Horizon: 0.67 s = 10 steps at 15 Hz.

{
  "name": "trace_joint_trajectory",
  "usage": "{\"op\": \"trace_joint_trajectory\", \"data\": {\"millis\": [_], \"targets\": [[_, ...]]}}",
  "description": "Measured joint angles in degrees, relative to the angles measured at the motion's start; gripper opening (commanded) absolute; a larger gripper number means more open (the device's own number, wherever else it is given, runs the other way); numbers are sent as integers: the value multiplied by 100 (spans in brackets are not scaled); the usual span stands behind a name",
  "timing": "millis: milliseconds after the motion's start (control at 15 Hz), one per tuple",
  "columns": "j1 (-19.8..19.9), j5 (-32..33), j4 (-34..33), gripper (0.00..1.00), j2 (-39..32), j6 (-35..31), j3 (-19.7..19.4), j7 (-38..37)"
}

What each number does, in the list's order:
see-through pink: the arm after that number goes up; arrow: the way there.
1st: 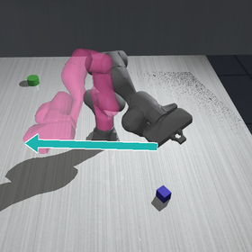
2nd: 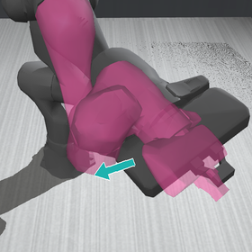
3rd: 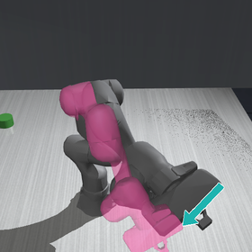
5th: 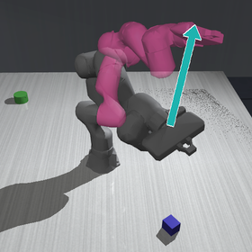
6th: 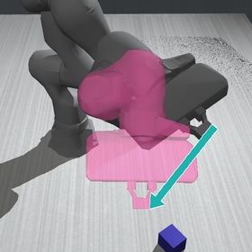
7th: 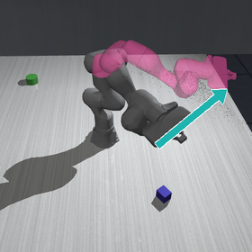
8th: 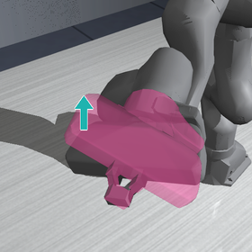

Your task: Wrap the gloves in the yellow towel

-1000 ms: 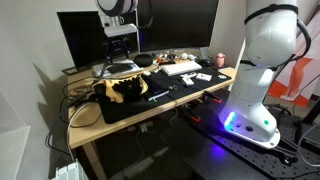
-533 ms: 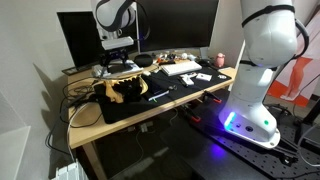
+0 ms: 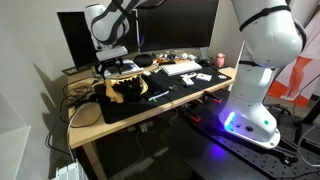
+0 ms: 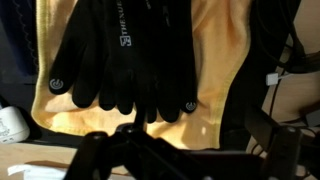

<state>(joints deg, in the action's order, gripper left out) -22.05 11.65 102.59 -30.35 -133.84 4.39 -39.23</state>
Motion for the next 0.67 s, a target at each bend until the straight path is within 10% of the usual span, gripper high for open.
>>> {"op": "trace_joint_trajectory", "data": {"millis": [667], "targets": [[-480, 181, -929, 100, -828, 1, -426, -405]]}}
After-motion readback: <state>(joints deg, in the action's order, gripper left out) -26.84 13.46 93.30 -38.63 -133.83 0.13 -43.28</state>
